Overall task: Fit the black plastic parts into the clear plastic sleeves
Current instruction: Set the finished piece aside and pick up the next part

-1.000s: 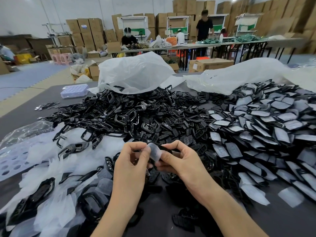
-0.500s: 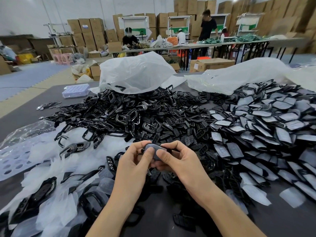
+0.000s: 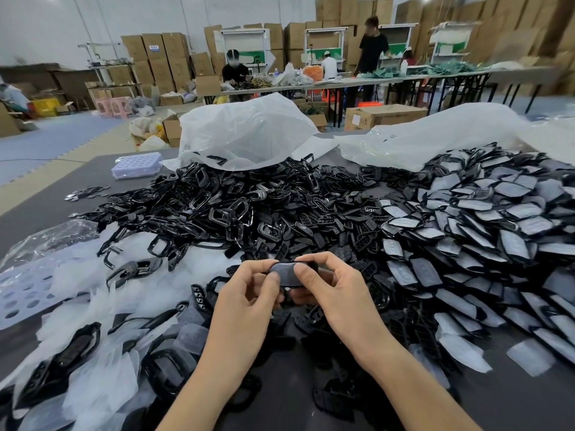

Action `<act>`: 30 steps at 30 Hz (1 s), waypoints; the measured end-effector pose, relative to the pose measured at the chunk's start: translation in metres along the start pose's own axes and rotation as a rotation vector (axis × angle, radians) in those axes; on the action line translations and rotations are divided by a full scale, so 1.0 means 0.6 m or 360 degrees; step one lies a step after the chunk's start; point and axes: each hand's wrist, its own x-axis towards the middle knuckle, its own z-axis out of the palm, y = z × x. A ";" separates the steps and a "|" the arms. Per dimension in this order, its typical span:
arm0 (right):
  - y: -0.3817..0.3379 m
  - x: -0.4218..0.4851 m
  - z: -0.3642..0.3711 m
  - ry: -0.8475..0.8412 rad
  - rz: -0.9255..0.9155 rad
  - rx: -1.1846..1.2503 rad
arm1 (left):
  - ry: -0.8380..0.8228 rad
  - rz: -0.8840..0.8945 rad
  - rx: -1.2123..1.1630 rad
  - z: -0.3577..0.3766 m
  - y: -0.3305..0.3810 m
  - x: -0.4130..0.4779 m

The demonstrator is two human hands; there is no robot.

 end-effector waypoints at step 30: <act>0.009 0.006 0.006 -0.0154 0.0086 0.0208 | 0.0139 0.0178 0.0276 0.008 -0.003 -0.011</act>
